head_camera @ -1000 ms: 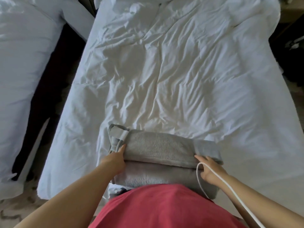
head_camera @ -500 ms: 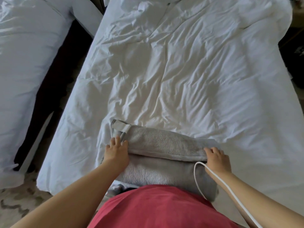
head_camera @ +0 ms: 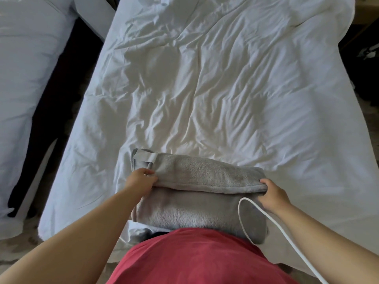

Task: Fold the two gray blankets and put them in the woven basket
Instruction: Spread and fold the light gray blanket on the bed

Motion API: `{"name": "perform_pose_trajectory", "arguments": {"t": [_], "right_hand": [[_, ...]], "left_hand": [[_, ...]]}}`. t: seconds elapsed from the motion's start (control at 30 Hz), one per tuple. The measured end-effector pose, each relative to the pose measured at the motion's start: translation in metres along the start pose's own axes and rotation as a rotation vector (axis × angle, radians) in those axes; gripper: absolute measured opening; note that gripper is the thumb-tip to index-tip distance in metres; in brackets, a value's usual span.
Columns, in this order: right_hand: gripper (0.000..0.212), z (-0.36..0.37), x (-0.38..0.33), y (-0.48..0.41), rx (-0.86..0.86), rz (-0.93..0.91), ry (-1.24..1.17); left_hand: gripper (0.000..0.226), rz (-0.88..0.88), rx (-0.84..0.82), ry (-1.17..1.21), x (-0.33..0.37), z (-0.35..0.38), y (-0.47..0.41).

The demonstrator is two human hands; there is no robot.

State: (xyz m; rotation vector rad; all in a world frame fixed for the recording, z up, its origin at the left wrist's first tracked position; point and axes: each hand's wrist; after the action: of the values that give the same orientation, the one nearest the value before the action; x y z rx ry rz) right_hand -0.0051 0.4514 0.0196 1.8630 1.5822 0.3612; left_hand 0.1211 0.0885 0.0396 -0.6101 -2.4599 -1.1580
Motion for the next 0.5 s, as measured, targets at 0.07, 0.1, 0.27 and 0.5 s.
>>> {"name": "perform_pose_trajectory", "arguments": {"t": [0.07,0.1,0.27,0.5], "right_hand": [[0.038,-0.003,0.000,0.001,0.105,-0.033,-0.079],[0.031,-0.005,0.000,0.002,0.151,-0.055,-0.107],[0.016,-0.003,0.009,0.012,0.130,-0.059,0.001],[0.029,0.011,0.011,0.018,0.025,0.077,-0.037]], "left_hand": [[0.016,-0.001,0.025,0.061,-0.001,-0.001,-0.002],[0.016,0.002,0.052,0.092,-0.003,-0.003,-0.003],[0.016,-0.045,0.114,0.008,-0.026,-0.016,-0.010],[0.044,0.180,0.000,-0.730,-0.011,-0.007,-0.001]]}}
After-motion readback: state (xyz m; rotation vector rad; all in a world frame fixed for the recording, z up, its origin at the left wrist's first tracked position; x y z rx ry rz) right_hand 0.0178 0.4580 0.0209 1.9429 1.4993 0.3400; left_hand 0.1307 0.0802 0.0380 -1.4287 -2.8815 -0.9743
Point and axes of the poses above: each hand's wrist, its own y-axis away from the middle knuckle, its own z-axis out of the palm, x = y × z, and after that the axes turned 5 degrees about z, right-handed
